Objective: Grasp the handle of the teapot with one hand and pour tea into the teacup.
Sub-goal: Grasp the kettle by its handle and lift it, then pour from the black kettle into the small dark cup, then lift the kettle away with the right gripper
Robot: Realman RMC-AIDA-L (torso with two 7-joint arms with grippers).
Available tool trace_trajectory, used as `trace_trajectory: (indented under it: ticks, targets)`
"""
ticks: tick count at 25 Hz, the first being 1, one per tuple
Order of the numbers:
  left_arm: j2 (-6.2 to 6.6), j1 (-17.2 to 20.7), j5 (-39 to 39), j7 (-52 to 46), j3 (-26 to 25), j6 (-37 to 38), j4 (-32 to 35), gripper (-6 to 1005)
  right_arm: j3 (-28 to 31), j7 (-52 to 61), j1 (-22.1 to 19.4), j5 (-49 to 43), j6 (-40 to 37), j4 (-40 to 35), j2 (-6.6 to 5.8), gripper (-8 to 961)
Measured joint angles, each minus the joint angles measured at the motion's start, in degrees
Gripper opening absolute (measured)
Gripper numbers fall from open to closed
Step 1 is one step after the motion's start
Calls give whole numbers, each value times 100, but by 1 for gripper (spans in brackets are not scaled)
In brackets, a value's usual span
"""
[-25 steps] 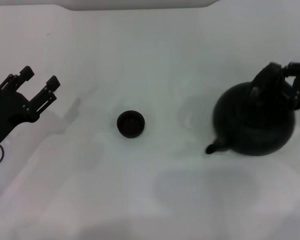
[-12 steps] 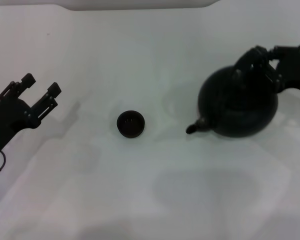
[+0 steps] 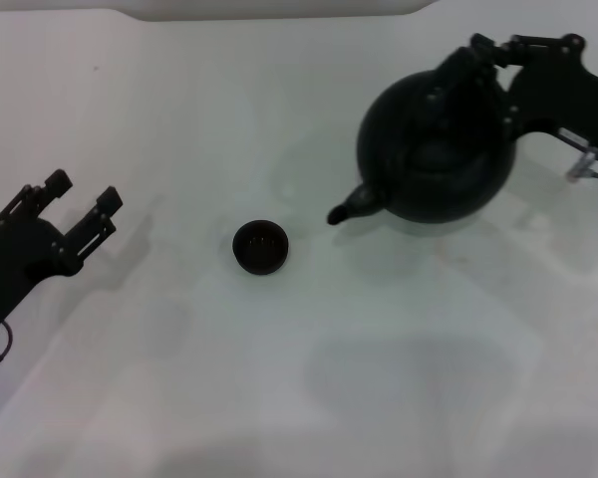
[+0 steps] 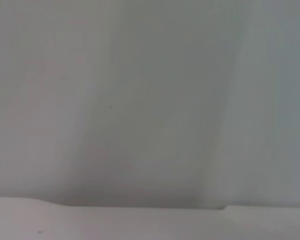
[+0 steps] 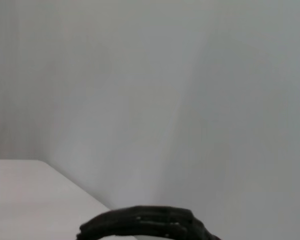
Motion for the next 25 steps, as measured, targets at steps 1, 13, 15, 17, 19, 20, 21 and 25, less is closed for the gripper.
trace_trajectory:
  ticks: [1,13,15,17,19,20,21,25]
  targets:
    - [-2,4,-1,47,-2,2,-26,742,-151,-117,7,146,118,-33,0,127]
    - [2,16,-226,516,-158,170,-466,743,-1436,-1634,103,1276,1150,-550,0,121]
    - [0,-1,-227,518,-159,218,-489,743,-1601,-1862,115,1409,1293,-605,0,119]
    - [-13,-8,-227,519,-149,239,-501,744,-1805,-2053,143,1479,1528,-706,1,118]
    - [-20,-12,-225,519,-133,258,-505,743,-1990,-2179,155,1499,1809,-844,0,119]
    - [-21,-14,-224,519,-129,264,-505,743,-2078,-2242,155,1500,1945,-914,0,120]
    - [-22,-16,-223,519,-127,267,-505,743,-2163,-2301,156,1501,2052,-980,0,120]
    - [-22,-20,-223,518,-131,270,-505,742,-2343,-2433,157,1504,2244,-1110,0,119]
